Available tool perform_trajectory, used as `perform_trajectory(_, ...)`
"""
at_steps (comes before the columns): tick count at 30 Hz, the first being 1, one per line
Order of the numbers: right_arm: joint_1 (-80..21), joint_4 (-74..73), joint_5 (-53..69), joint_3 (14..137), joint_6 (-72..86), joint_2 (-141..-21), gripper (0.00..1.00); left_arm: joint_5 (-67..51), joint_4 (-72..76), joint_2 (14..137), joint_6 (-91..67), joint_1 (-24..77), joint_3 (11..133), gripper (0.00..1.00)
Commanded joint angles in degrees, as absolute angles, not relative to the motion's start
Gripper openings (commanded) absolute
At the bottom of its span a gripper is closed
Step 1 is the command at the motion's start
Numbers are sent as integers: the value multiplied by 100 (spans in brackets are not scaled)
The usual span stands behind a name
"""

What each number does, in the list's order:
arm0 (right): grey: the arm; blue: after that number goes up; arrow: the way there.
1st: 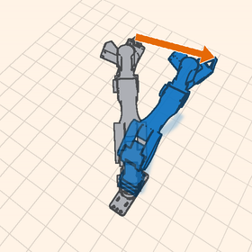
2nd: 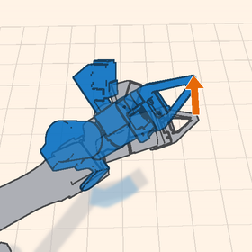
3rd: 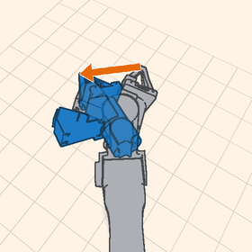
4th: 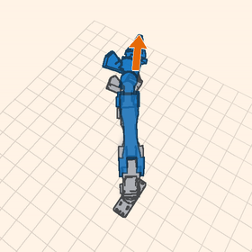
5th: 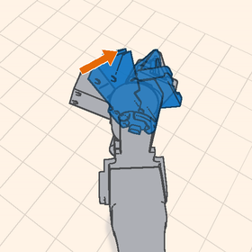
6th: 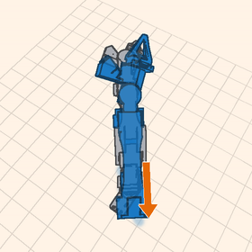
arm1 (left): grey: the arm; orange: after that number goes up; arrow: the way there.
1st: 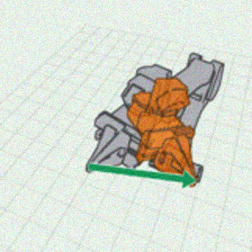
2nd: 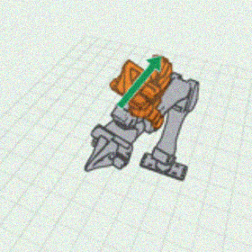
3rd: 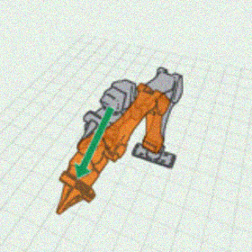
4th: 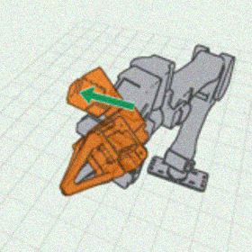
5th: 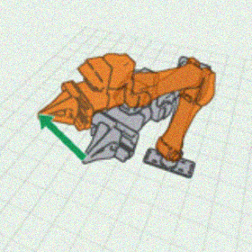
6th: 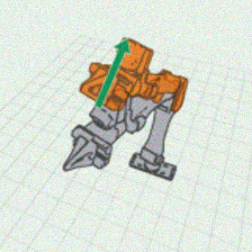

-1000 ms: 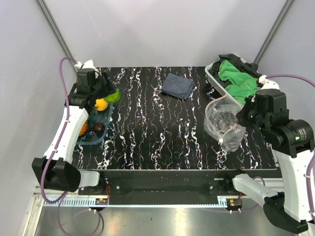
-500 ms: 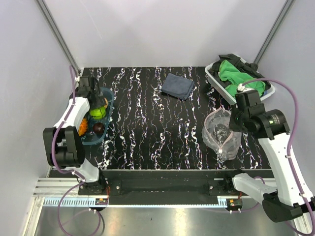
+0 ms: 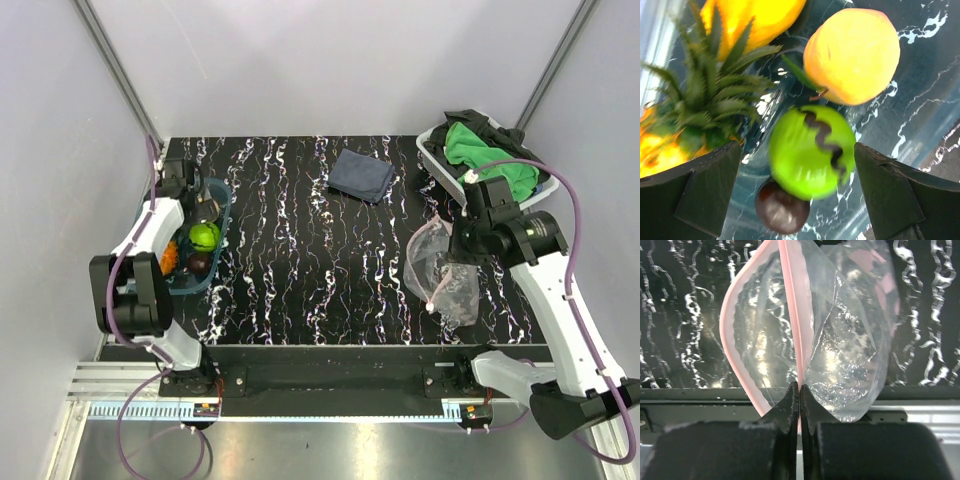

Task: Open the zip-top bag and remove the fake food

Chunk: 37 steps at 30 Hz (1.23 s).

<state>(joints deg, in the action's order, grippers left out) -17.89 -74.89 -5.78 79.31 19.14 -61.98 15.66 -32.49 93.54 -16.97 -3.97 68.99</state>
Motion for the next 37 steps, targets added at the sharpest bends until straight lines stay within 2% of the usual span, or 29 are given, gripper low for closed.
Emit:
perform_trajectory(1,-1811,-6813,251,7796,2118,-6407,2,2021,-3417,8431,-1872,-71,7013,99)
perform_trajectory(5,-1811,-6286,1115,7638,2495,-6820,6,2198,-3761,7815,-2152,728,7137,99)
perform_trajectory(11,-1811,-5406,1687,7190,2865,-7408,9,1583,-3832,6988,-3284,2388,6856,99)
perform_trajectory(13,-1811,-5151,1671,6997,2883,-7645,10,1460,-3832,6882,-3480,2986,6855,99)
perform_trajectory(16,-1811,-5097,1214,6882,2604,-7953,20,1196,-3841,6855,-3612,3593,6960,99)
perform_trajectory(19,-1802,-5466,380,7013,2383,-8060,38,1003,-3876,6759,-3542,3998,7075,99)
perform_trajectory(20,-1810,-5545,204,7057,2338,-8033,49,906,-3867,6715,-3525,4060,7075,99)
perform_trajectory(23,-1810,-5932,-97,7312,2276,-7806,68,704,-3823,6566,-3446,4428,7093,99)
perform_trajectory(24,-1802,-6054,-18,7434,2302,-7700,91,642,-3745,6478,-3402,4473,7075,99)
perform_trajectory(25,-1819,-6047,-18,7453,2425,-7438,99,502,-3701,6434,-3375,4517,7049,99)
perform_trajectory(32,-1811,-5766,606,7094,2988,-6540,100,35,-3288,5898,-3366,4562,6636,99)
perform_trajectory(37,-1811,-5151,1633,6653,3129,-5706,100,-472,-2253,5169,-3935,4562,5908,99)
